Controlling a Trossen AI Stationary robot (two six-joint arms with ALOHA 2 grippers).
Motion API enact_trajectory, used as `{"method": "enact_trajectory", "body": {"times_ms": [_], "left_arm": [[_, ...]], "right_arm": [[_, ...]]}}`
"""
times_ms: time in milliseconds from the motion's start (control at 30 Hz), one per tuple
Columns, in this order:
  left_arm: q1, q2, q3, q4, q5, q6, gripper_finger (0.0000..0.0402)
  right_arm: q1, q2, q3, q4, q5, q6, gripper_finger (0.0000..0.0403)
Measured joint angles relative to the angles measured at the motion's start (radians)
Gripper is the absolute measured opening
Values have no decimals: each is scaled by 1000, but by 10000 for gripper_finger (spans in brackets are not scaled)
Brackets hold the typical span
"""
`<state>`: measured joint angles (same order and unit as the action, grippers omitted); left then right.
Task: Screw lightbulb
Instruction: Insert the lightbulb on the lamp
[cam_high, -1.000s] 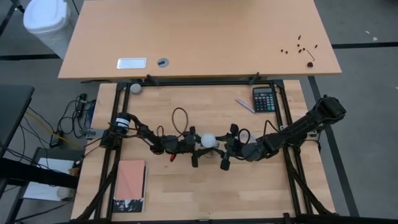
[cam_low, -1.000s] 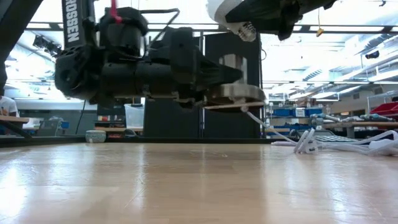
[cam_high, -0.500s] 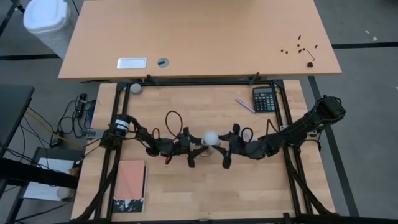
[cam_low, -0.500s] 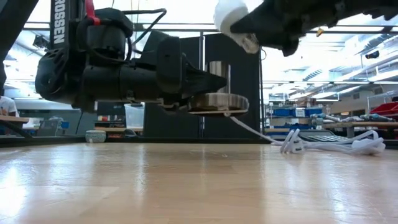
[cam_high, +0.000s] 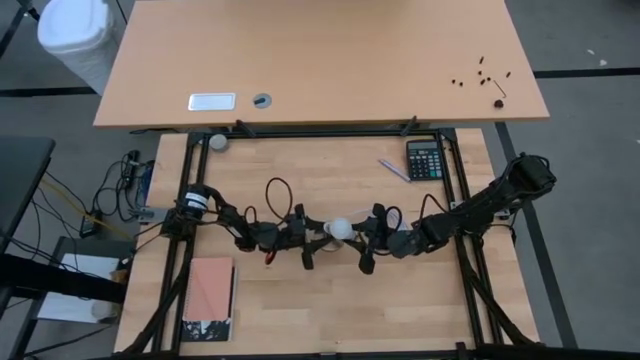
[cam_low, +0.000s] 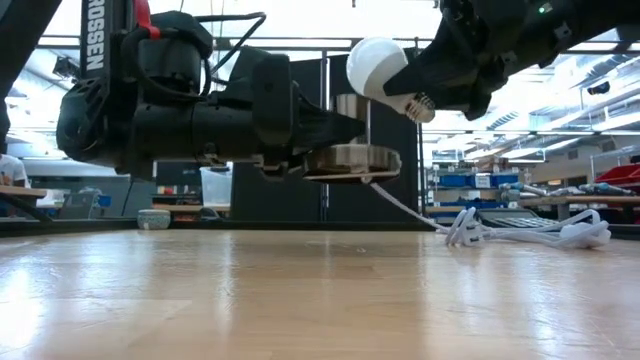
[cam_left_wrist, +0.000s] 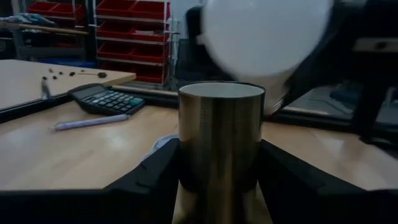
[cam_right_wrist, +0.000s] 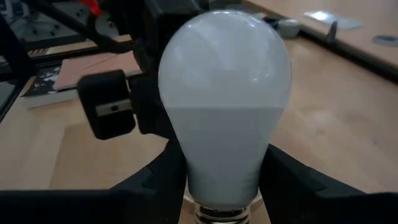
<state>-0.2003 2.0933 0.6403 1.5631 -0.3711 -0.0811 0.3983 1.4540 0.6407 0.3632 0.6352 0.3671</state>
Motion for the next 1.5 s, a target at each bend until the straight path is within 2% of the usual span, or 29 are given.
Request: {"method": "enact_trajectory", "body": {"times_ms": [233,700,833,1067,1367,1500], "left_arm": [[-12,0,42,0,26,27,194],[-13,0,0,-4,38,25,194],[-13,0,-1,-18,101,29,194],[-13,0,-1,-41,114,50,194],[-13,-1,-1,-1,114,51,194],[-13,-1,-1,-1,115,54,194]], "right_arm": [[-55,0,0,-44,-104,39,187],[-27,-23,2,17,-104,-27,175],[-56,-23,62,-42,-160,-53,176],[-85,-18,210,-208,-168,-120,176],[-86,9,204,-177,-195,-93,176],[-86,62,203,-91,-219,-106,176]]}}
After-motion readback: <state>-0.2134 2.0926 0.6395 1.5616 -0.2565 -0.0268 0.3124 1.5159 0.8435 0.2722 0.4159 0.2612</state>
